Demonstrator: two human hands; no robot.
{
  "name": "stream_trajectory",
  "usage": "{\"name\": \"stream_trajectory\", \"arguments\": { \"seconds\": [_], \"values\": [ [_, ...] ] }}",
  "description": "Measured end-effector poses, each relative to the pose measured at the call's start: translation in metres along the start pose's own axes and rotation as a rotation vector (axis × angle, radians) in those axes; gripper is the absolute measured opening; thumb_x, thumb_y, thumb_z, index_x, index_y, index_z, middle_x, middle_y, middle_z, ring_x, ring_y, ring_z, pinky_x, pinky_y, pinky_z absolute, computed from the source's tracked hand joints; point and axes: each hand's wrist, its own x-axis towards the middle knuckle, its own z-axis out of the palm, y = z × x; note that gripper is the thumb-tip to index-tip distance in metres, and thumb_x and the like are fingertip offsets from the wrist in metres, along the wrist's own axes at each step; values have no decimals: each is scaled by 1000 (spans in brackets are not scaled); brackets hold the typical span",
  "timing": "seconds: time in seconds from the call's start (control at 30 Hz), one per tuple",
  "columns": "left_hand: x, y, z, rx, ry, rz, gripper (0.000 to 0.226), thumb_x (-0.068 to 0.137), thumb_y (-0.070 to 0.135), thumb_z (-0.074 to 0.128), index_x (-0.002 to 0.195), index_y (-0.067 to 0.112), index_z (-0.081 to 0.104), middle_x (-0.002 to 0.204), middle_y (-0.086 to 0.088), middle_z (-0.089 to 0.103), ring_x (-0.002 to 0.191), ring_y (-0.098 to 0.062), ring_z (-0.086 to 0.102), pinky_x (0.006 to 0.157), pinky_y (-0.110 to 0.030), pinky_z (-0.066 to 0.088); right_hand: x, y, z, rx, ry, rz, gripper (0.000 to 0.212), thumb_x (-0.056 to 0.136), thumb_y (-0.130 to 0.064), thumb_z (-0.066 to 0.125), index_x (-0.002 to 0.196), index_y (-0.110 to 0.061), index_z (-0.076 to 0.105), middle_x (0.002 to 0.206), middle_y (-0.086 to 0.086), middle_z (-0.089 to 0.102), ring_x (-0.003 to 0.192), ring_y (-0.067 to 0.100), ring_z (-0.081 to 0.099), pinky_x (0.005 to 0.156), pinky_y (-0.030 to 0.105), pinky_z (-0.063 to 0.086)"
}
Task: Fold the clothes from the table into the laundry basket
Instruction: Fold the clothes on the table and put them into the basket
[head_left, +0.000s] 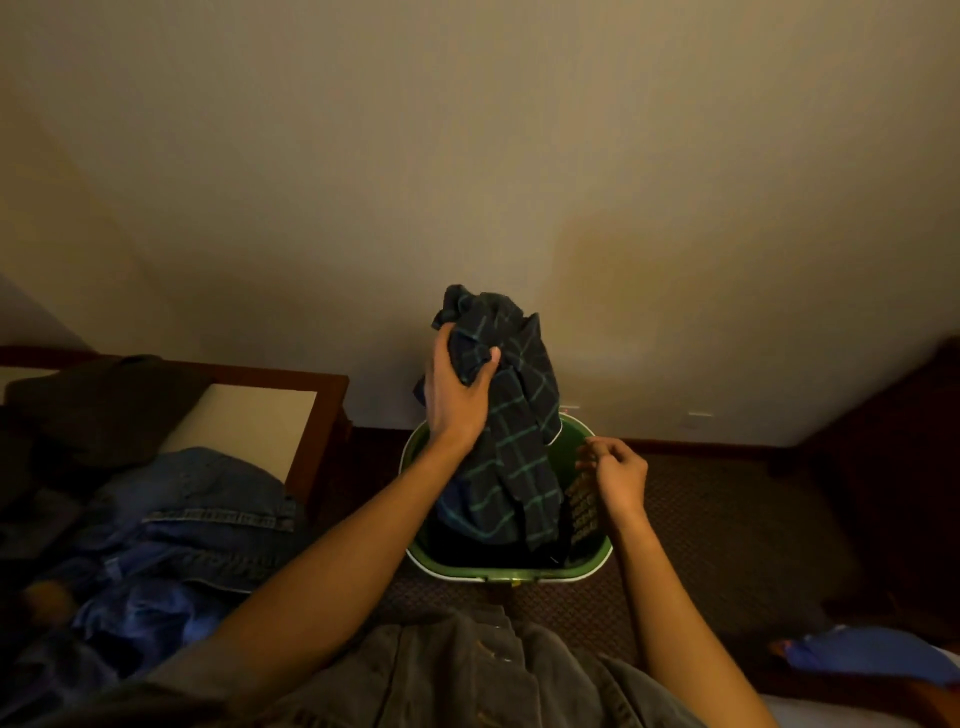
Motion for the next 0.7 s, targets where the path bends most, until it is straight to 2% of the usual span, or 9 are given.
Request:
{"name": "stream_trajectory", "arguments": {
  "seconds": [0.1,0.2,0.3,0.5,0.6,0.7],
  "values": [
    [-37,-38,21,13,-34,-167,67,90,47,67,146,34,33,147,-6,40,129,-26,46,102,-35,41,-10,7,-5,-26,-19,-14,15,97,-10,56,100,-4,70,91,7,69,82,18,63,61,25,46],
    [-75,-93,26,135,-258,-280,56,87,51,68,135,37,43,137,-7,49,124,-27,52,101,-36,43,-19,26,-7,-66,-70,-14,13,96,-13,59,98,-7,70,89,6,70,79,18,63,61,27,48],
    [-92,-126,16,273,-477,-356,49,90,48,66,134,32,52,139,-6,52,128,-28,52,103,-38,46,-26,42,-7,-101,-107,16,12,96,-12,58,97,-7,70,89,8,69,77,18,61,56,28,47],
    [-113,-140,-3,222,-382,-480,40,94,38,65,131,28,57,140,-5,54,125,-25,56,101,-34,46,-36,64,7,-198,-206,44,16,97,-9,55,85,-13,65,83,8,66,72,17,59,54,29,46],
    [-126,-146,-25,205,-332,-499,38,93,40,65,129,32,59,138,-3,56,118,-22,61,98,-31,47,-44,75,24,-243,-279,83,14,97,-8,54,89,-11,65,82,6,65,68,15,57,52,28,44],
    [-132,-150,-57,209,-247,-502,34,91,44,66,124,40,60,136,0,59,114,-20,63,102,-41,49,-57,81,45,-264,-370,111,14,96,-6,53,97,-5,67,81,4,64,68,15,56,51,27,42]
  ]
}}
